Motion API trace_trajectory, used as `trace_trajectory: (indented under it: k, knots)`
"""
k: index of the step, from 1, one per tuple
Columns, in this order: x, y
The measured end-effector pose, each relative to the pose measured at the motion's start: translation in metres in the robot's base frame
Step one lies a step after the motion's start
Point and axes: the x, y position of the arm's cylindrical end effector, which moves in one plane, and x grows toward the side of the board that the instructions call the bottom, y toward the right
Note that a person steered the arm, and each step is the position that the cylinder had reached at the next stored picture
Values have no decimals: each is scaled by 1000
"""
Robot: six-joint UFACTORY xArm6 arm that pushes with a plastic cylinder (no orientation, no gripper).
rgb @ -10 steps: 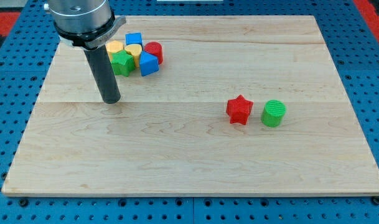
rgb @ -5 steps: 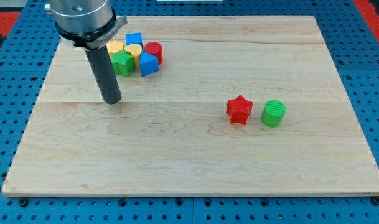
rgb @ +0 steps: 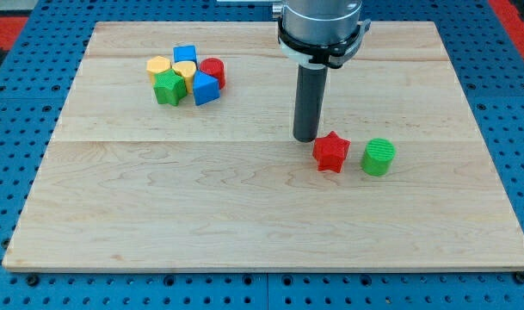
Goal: Push blue triangle bottom right of the red circle
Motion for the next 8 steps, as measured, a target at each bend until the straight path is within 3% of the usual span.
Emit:
trace_trajectory:
  k: [1,3,4,8]
  knots:
    - [-6,-9]
    - [-17,-125]
    - [-42,-168]
    - [-95,-111]
